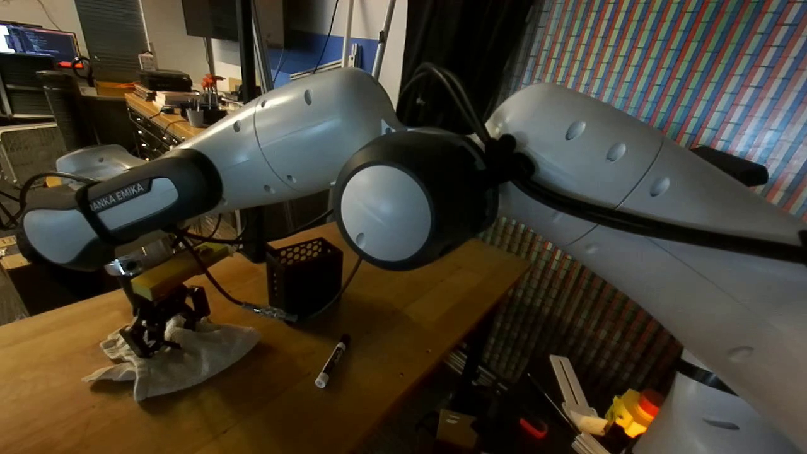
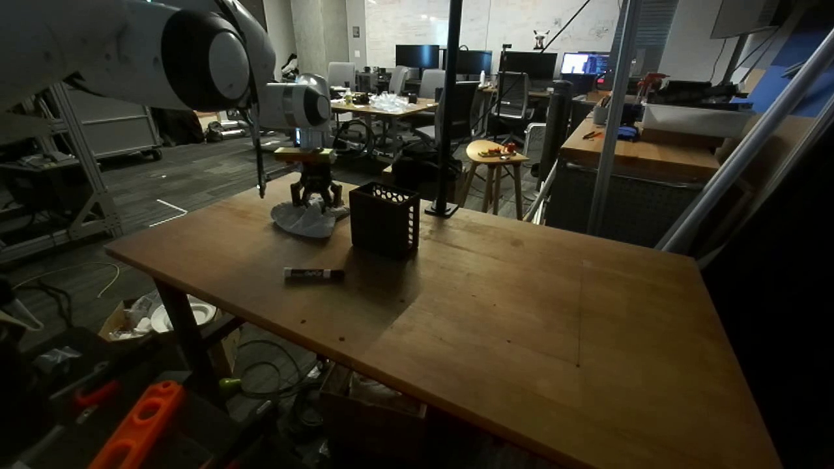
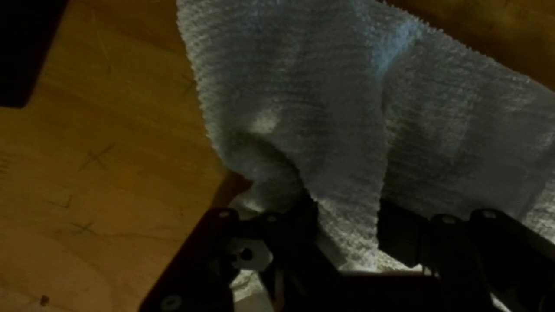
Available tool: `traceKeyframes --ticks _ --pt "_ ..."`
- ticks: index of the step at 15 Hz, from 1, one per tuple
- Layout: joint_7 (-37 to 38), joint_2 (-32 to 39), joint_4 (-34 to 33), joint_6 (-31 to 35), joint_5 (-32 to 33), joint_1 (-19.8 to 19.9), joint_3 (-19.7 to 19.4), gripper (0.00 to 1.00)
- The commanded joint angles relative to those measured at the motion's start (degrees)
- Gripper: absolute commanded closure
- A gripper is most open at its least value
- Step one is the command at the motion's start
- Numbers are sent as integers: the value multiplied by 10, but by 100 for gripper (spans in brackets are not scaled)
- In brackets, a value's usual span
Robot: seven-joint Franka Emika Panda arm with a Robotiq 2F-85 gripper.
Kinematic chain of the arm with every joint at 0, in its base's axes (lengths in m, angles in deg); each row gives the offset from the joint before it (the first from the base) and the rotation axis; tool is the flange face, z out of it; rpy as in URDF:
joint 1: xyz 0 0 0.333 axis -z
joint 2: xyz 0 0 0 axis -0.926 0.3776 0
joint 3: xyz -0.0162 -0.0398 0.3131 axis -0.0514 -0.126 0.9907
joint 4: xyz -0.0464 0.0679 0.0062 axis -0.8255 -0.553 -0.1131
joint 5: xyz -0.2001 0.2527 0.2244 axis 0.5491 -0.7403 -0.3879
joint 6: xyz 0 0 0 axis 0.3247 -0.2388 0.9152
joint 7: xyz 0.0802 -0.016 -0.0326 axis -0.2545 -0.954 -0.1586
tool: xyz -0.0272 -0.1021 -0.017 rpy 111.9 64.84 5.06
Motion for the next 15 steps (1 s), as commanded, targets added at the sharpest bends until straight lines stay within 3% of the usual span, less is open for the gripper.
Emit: traceKeyframes --ticks 1,8,15 --pt "-15 11 -24 -13 5 -3 -1 90" --pt "-23 -26 -10 -35 9 -4 -3 90" --pt "-13 -122 16 -106 5 -7 -1 90"
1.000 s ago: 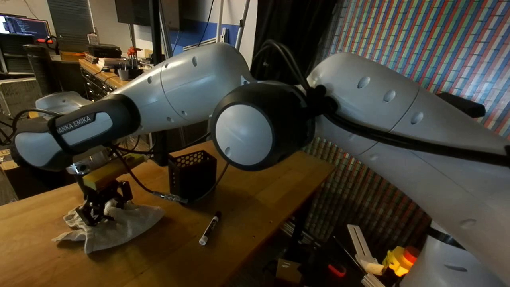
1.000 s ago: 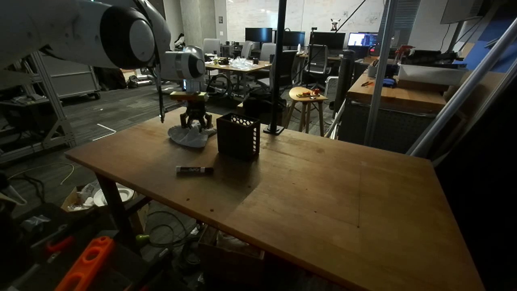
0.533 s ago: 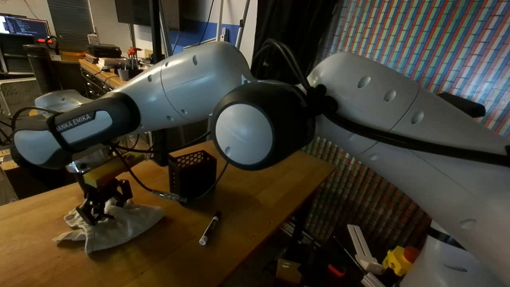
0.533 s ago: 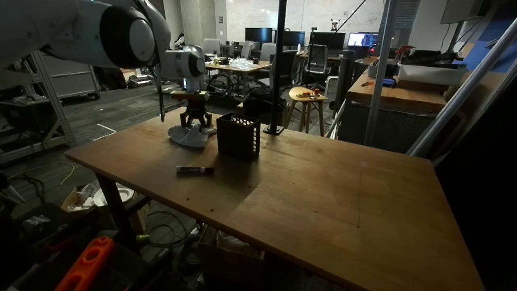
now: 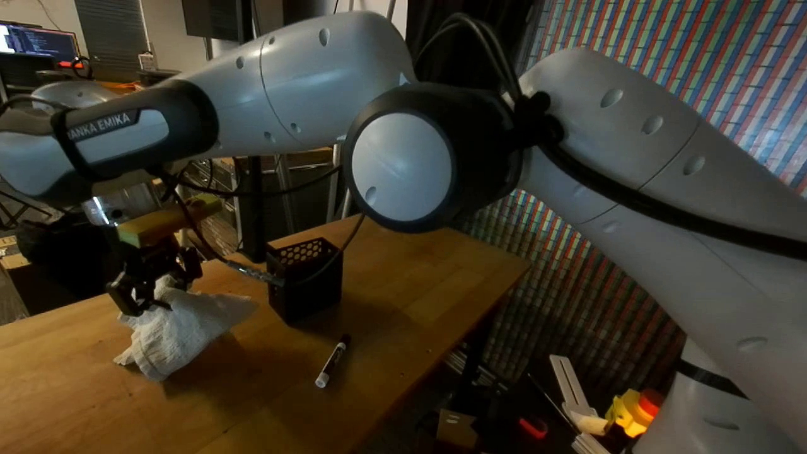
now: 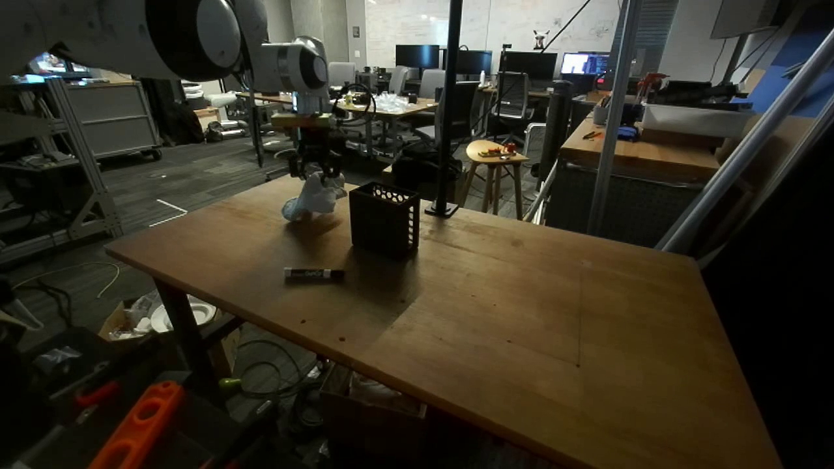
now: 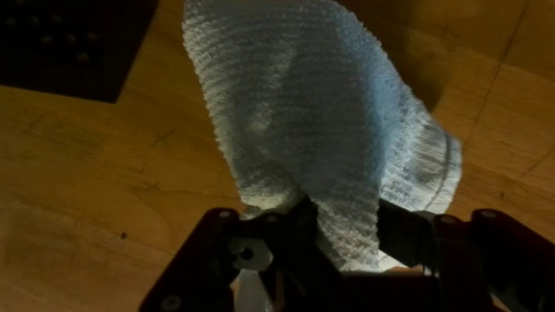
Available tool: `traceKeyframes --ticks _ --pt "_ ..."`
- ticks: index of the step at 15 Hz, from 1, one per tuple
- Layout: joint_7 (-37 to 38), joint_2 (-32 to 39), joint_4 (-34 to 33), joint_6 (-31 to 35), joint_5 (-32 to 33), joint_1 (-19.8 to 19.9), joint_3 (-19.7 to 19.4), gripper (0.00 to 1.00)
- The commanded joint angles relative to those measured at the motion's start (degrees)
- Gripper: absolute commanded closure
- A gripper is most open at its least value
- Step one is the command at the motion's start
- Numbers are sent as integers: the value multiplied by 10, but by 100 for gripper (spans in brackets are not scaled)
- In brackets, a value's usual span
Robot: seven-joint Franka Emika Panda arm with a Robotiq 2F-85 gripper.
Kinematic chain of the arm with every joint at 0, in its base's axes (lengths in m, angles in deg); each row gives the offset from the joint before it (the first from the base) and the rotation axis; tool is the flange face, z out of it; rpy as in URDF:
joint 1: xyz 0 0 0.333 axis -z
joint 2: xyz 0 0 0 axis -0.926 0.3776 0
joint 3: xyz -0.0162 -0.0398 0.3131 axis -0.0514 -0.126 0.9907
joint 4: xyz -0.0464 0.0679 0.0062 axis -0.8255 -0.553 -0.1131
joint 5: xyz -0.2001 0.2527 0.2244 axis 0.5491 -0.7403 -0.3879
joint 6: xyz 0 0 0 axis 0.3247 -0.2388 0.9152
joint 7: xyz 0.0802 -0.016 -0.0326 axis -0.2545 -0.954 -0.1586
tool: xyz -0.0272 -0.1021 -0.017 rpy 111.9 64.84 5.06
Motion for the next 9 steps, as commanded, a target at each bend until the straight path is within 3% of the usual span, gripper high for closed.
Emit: traceKeyframes --ticks 1,9 --pt "5 -71 24 -50 3 -6 -1 90" --pt "39 -195 88 -92 -5 28 -16 90"
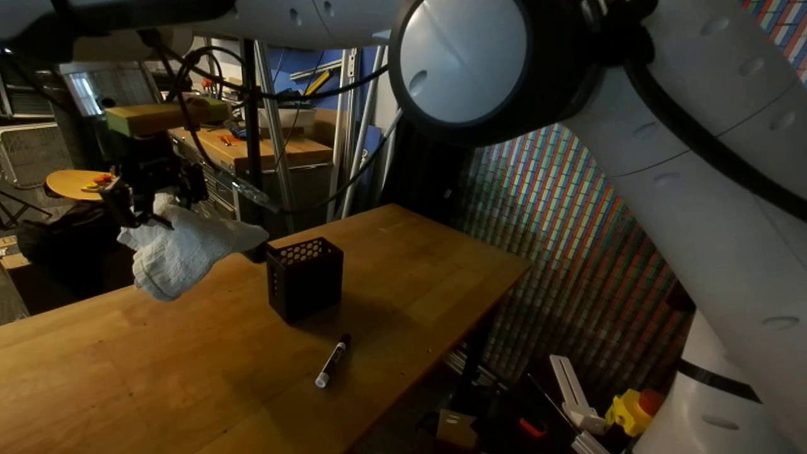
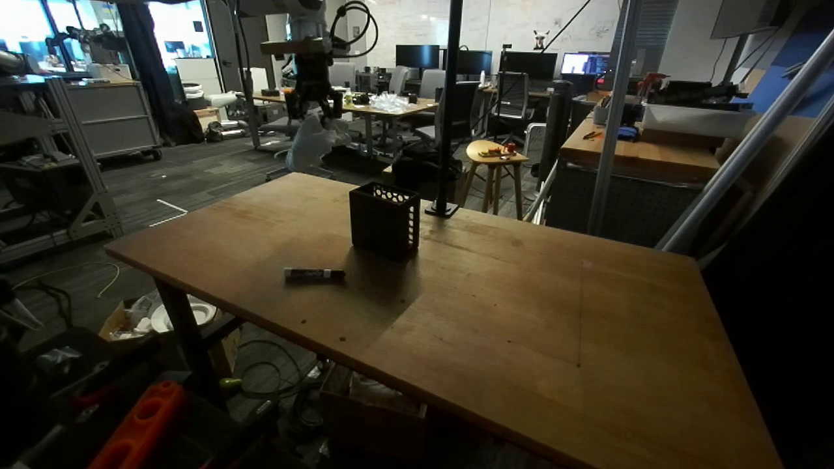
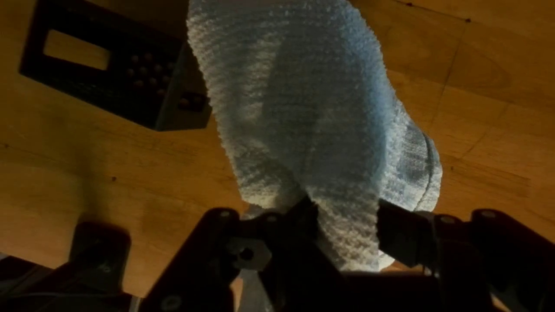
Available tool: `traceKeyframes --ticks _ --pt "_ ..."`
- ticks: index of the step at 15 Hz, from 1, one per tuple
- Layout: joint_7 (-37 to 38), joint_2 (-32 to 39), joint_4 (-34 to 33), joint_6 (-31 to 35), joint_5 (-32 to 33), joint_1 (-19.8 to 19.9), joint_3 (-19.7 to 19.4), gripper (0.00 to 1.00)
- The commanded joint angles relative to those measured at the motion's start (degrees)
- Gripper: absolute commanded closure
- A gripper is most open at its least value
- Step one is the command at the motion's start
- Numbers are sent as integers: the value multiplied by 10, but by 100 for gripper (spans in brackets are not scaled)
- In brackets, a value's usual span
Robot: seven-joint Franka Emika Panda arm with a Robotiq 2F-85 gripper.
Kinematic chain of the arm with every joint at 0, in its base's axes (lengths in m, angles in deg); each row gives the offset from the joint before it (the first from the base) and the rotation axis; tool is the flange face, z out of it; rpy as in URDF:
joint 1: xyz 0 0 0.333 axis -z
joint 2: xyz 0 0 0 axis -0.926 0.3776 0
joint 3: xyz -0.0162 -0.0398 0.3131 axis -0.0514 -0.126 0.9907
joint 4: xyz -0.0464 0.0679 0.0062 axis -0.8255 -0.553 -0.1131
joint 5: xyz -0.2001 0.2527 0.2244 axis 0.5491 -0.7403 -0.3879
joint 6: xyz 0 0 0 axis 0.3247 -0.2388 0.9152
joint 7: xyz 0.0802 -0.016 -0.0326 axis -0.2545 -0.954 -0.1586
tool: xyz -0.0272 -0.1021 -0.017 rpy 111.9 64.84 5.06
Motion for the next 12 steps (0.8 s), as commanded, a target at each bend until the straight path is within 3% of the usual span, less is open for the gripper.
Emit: traceKeyframes --ticks 1,8,12 --pt "15 -86 88 4 -6 30 -11 90" --pt "0 -202 249 71 -9 105 -31 90" --pt "-2 -225 317 131 -24 134 -31 90"
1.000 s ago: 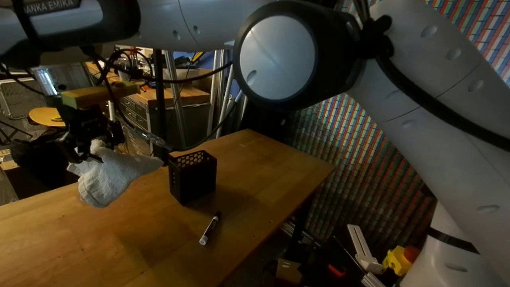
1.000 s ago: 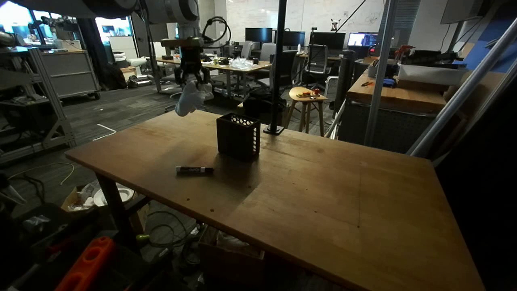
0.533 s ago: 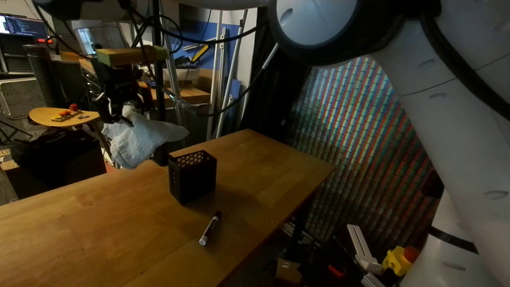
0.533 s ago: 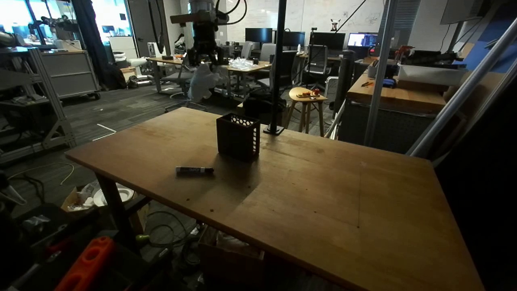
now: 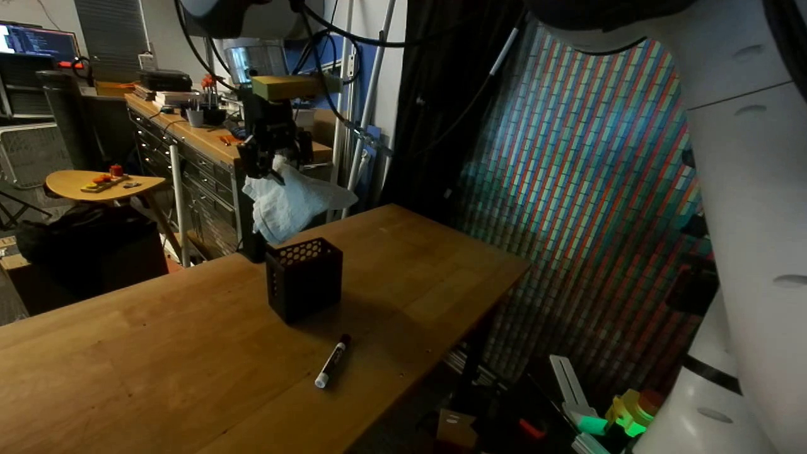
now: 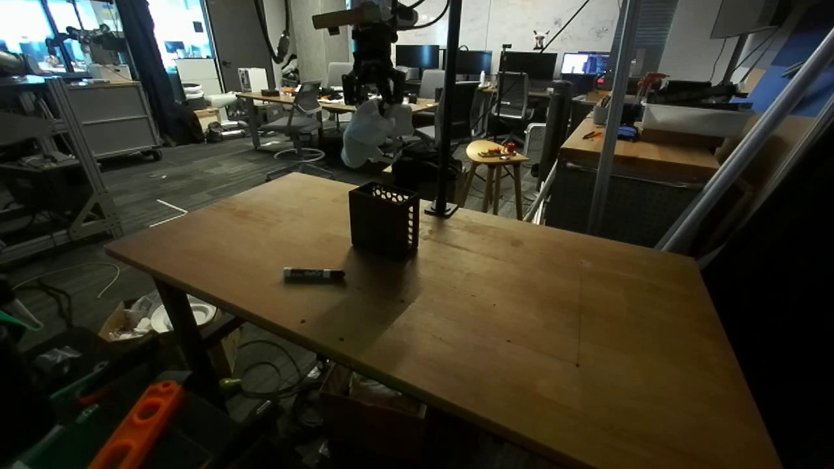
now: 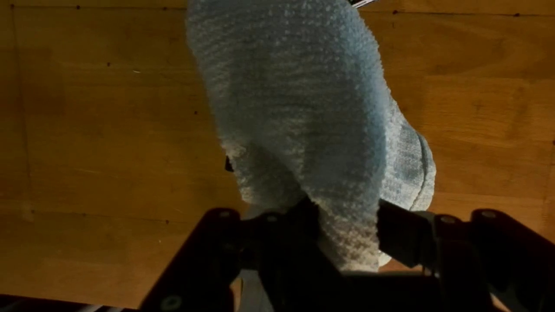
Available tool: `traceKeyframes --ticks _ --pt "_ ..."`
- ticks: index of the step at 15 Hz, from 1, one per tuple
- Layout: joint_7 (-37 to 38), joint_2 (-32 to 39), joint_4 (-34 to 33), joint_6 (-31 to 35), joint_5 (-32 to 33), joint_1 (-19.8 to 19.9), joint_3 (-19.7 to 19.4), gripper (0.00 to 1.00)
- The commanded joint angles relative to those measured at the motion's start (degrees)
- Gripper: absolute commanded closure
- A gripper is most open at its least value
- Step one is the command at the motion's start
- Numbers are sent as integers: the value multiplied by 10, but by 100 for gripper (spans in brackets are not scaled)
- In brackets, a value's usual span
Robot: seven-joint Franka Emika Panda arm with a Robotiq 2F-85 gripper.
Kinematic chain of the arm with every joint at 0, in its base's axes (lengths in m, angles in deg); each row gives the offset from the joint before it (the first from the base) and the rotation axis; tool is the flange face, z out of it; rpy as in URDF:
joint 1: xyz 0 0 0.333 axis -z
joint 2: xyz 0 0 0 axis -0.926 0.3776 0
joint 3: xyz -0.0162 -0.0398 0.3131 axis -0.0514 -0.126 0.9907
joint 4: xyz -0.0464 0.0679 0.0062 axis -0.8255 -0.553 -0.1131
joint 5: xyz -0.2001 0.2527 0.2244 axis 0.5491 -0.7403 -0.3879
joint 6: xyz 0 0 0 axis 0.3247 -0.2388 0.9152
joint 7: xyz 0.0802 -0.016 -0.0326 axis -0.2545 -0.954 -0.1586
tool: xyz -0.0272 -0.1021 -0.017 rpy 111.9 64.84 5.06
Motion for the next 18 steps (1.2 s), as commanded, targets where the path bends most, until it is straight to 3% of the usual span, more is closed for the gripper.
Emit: traceKeyframes --ticks 1,10,18 --pt "-5 -45 94 72 -21 16 0 90" --pt "-35 -50 209 192 -45 43 0 91" --pt "-83 -25 210 226 -84 53 9 91"
